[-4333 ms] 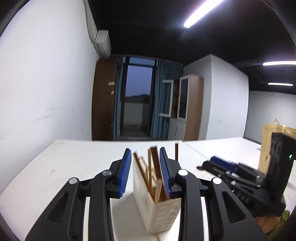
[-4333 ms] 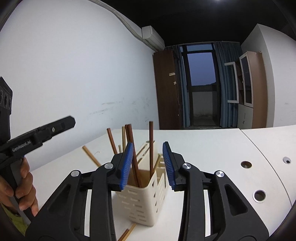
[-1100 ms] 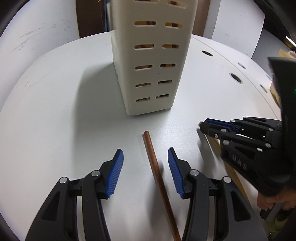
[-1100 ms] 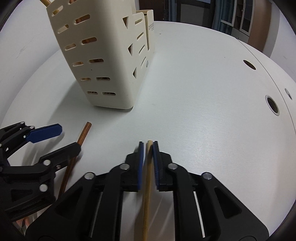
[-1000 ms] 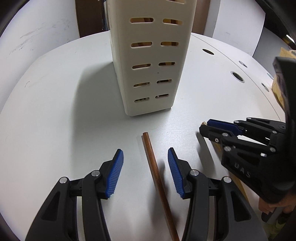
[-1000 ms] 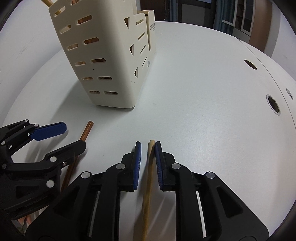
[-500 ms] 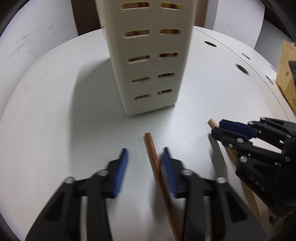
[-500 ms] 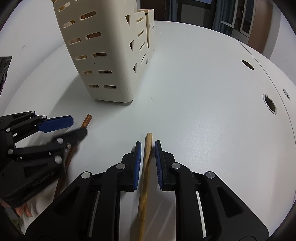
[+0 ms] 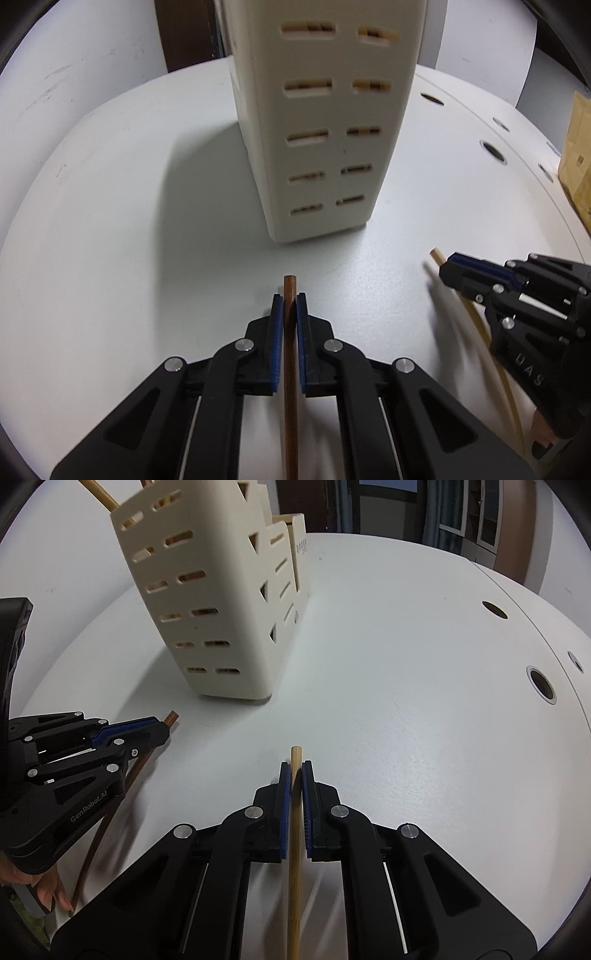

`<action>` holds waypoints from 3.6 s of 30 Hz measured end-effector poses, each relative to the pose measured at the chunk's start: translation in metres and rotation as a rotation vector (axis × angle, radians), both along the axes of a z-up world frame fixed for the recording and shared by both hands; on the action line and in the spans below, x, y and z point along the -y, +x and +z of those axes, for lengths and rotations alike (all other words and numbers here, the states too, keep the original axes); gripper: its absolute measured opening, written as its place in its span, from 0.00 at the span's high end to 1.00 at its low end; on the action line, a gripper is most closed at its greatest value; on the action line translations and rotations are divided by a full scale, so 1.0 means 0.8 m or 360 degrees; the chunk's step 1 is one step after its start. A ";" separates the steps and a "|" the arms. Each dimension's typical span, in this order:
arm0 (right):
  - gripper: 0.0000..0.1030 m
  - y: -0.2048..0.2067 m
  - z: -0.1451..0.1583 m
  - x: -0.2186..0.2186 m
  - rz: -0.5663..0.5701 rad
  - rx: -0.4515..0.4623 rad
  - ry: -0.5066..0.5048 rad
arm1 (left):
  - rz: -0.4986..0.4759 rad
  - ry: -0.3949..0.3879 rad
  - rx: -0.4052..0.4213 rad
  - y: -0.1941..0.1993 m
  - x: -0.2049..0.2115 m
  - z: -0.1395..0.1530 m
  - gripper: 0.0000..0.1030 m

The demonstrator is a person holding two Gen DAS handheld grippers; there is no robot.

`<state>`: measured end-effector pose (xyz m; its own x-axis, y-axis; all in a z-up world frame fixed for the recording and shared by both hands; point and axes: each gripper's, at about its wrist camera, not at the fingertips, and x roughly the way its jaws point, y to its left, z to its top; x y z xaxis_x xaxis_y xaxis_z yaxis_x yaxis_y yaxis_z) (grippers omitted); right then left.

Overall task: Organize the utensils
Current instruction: 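Lift both held chopsticks upright and carry them over the cream holder, then lower both chopsticks into the holder and open the left tool while the right tool opens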

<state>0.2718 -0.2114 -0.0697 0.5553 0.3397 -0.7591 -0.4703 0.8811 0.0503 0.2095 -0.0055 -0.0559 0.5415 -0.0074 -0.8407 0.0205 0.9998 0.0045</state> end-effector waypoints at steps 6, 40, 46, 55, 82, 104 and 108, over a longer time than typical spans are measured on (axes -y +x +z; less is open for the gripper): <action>0.95 -0.011 0.024 -0.001 0.0028 0.0067 0.0059 | 0.0005 -0.0050 0.0154 -0.022 -0.007 0.044 0.93; 0.95 -0.053 0.202 -0.001 0.0198 0.0583 0.0352 | -0.0020 -0.0082 0.0786 -0.085 -0.002 0.218 0.94; 0.95 -0.042 0.226 -0.002 0.0212 0.0665 0.0409 | -0.0015 -0.0095 0.0907 -0.085 -0.005 0.248 0.94; 0.95 -0.021 0.250 0.006 0.0205 0.0783 0.0535 | 0.0023 -0.0112 0.1099 -0.077 -0.011 0.275 0.94; 0.95 -0.040 0.295 0.047 0.0237 0.1407 0.1054 | 0.0107 -0.0129 0.2022 -0.158 -0.007 0.315 0.94; 0.95 0.026 0.266 -0.001 0.0243 0.1324 0.0960 | 0.0161 -0.0122 0.1777 -0.071 -0.018 0.293 0.94; 0.95 0.034 0.254 -0.007 0.0253 0.1249 0.0897 | 0.0154 -0.0149 0.1651 -0.053 -0.024 0.283 0.94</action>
<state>0.2989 -0.2062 0.1333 0.7494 0.6540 0.1030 -0.6612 0.7472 0.0665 0.1674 0.0141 0.1704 0.9987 0.0333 0.0386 -0.0292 0.9942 -0.1036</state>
